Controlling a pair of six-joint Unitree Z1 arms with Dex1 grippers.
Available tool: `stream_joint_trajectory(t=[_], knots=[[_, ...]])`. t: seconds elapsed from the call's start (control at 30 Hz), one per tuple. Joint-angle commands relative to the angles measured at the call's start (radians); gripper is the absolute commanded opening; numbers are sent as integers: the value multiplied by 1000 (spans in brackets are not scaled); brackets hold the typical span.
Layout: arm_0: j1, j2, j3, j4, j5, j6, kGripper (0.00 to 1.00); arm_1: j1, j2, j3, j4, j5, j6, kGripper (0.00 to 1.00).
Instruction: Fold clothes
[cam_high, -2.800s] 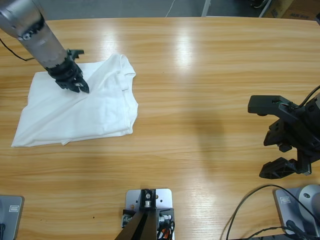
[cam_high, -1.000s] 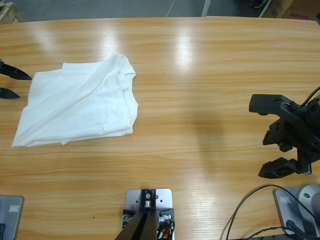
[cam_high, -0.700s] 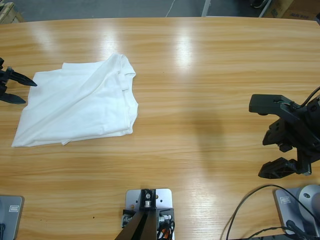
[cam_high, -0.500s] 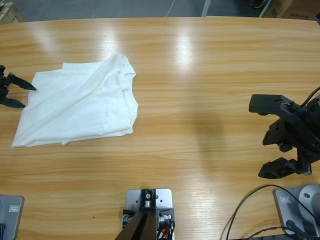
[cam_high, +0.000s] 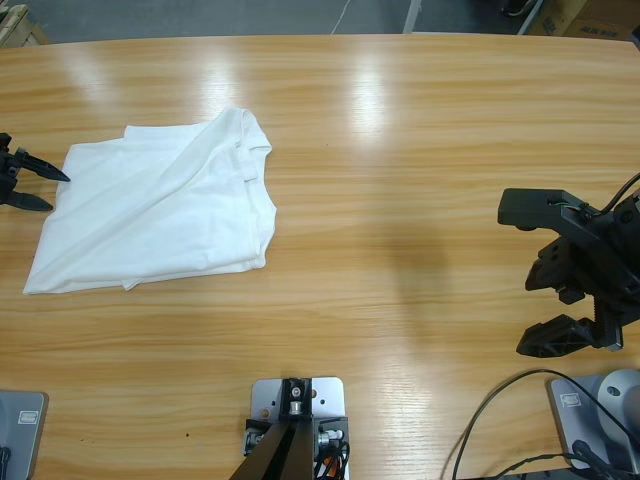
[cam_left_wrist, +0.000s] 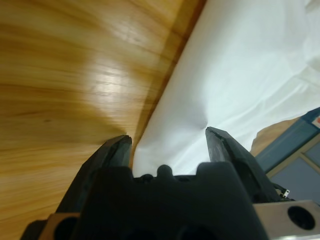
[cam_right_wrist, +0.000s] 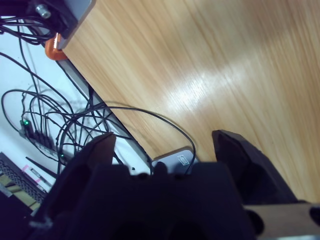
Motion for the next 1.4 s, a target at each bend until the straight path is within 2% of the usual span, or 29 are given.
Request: stream_joint_trajectory(t=[0.03,0.23,0.37,0.4,0.43,0.47,0.5,1.0,1.27,1.4], knots=[[-84,111,2,1,-39,18,674,-18,20,31,-6,19,-15,789],[-143,120,0,1,-51,15,674,-22,19,31,-8,19,-15,789],[-149,122,0,1,-52,13,660,-23,16,32,-8,19,-17,789],[-149,123,0,1,-51,13,571,-23,16,32,-8,19,-17,789],[-149,125,0,1,-51,13,381,-23,16,32,-8,19,-17,789],[-149,126,-1,1,-51,13,117,-23,16,32,-8,19,-17,789],[-149,123,-1,1,-51,13,0,-23,16,32,-8,19,-17,789],[-166,26,10,4,-67,51,0,-24,16,33,-8,19,-17,789],[-53,-38,-76,104,-7,48,0,-24,11,34,-8,19,-17,789],[-43,-32,-124,131,0,48,0,-24,7,35,-8,19,-17,789]])
